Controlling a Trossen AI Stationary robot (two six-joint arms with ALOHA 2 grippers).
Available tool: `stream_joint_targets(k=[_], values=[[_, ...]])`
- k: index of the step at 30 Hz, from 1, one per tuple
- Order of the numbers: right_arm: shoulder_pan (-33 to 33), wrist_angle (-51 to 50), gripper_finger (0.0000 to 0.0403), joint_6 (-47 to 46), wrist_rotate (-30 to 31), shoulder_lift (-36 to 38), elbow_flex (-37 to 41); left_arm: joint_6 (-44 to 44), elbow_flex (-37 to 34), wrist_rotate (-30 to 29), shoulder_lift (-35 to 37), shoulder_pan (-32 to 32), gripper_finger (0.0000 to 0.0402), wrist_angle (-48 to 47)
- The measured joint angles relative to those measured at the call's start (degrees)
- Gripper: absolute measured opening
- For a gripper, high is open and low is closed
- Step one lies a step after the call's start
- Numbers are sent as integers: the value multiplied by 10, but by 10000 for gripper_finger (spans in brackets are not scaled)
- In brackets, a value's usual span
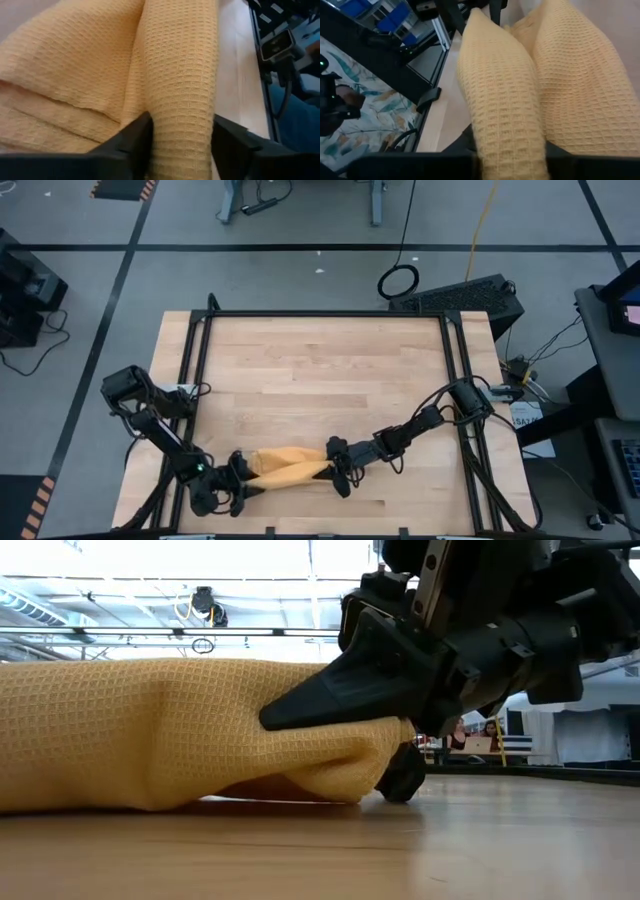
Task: Roll towel
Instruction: Roll the folded yellow towel
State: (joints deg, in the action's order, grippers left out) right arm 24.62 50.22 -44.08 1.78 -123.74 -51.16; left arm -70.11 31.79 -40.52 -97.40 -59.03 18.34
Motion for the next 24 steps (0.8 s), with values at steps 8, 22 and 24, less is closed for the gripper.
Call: stream_joint_targets(k=[8, 22, 24], values=[[2, 0, 34, 0, 5, 0, 0, 59, 0, -17, 125, -1, 246, -102], [10, 9, 34, -91, 46, 0, 0, 274, 30, -101, 109, 13, 249, -29], [10, 10, 34, -94, 52, 0, 0, 321, 43, -125, 86, 13, 249, -28]])
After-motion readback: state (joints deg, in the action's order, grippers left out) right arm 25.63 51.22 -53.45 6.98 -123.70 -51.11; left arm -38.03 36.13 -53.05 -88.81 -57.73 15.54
